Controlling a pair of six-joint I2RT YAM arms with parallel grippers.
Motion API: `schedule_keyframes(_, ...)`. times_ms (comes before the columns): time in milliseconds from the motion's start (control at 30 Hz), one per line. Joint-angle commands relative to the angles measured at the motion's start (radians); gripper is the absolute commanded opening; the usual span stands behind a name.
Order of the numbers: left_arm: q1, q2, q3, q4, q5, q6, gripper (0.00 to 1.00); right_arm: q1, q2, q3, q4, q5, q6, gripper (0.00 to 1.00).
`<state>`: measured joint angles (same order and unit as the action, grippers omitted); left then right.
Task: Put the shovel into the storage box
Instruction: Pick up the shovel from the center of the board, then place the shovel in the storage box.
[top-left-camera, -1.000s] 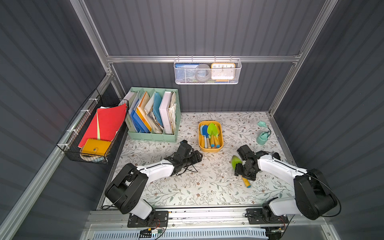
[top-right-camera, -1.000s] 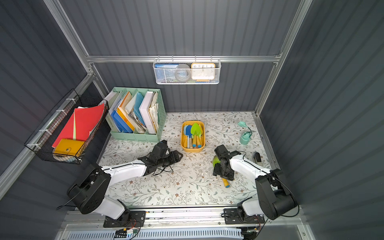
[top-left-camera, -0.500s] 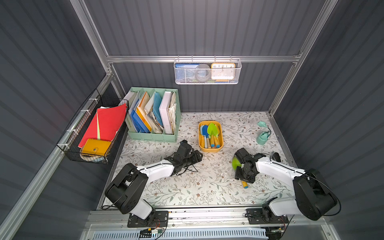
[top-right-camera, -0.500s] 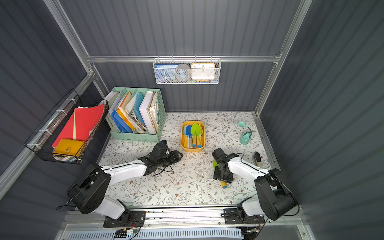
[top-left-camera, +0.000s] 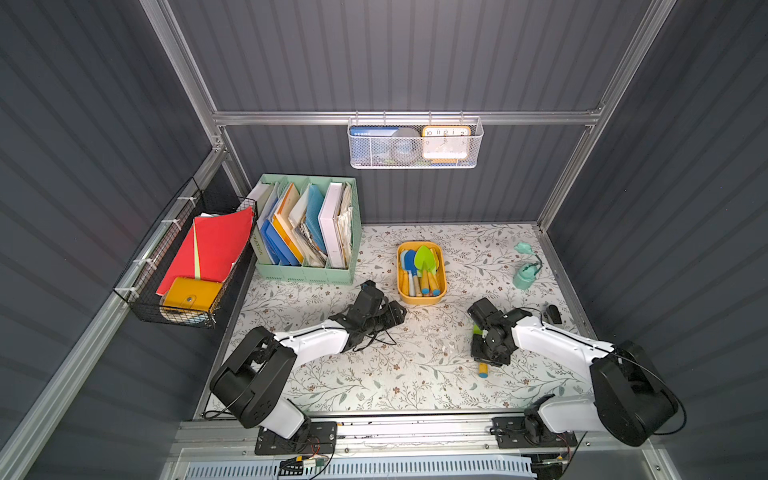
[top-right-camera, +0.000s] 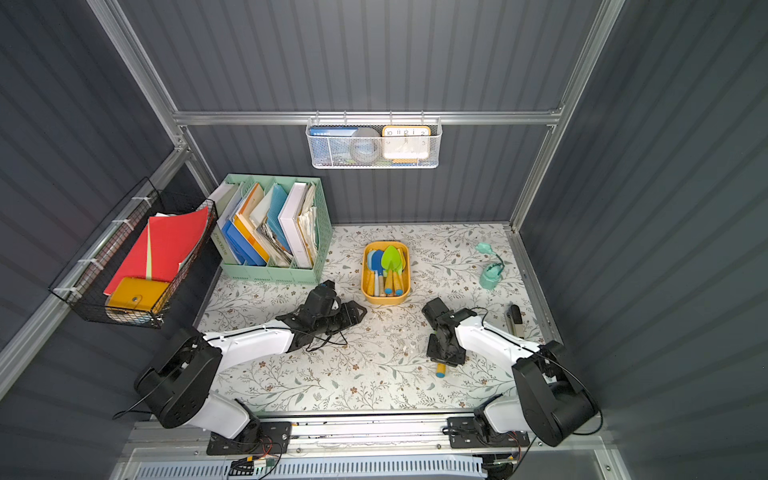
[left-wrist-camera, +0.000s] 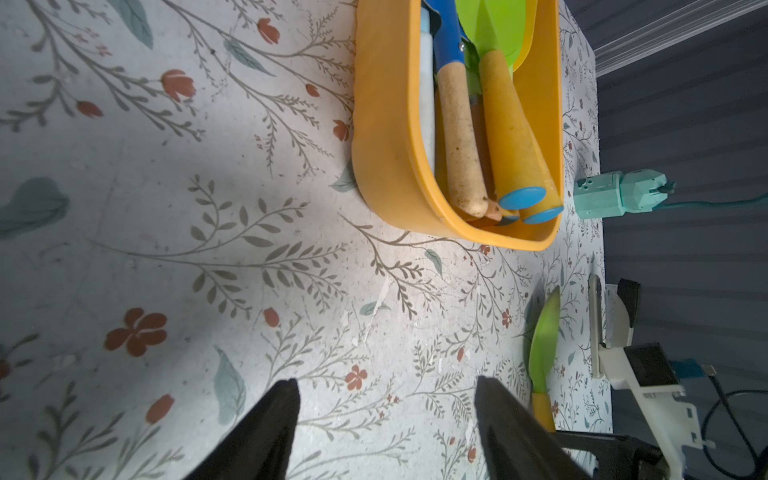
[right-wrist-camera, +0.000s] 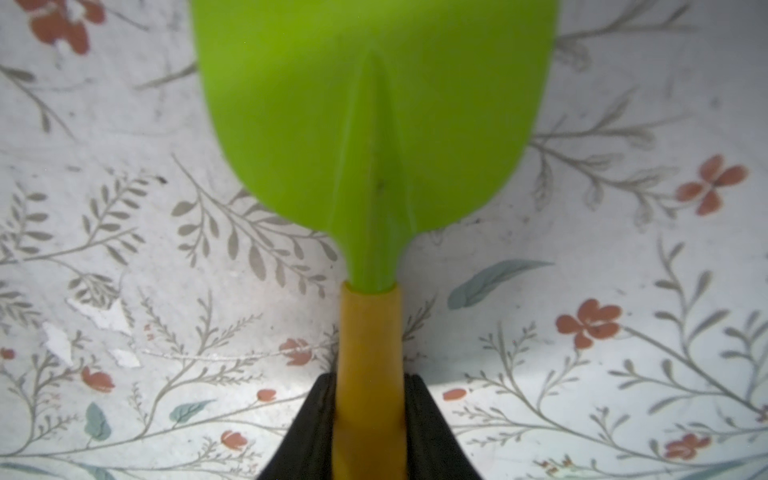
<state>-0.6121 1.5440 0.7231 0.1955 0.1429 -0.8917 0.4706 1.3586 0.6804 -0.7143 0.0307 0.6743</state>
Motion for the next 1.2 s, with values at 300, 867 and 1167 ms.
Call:
schedule_keyframes(300, -0.006, -0.055, -0.017, -0.032, -0.037, -0.023, 0.74, 0.016, -0.086, 0.165, -0.084, 0.026, -0.041, 0.27)
schedule_keyframes(867, -0.005, -0.109, 0.001, -0.126, -0.058, -0.039, 0.75, 0.018, 0.289, 0.685, -0.055, -0.062, -0.147, 0.27)
schedule_keyframes(1167, -0.002, -0.142, -0.012, -0.165, -0.086, -0.049, 0.75, 0.042, 0.554, 0.956, -0.042, -0.174, -0.115, 0.27)
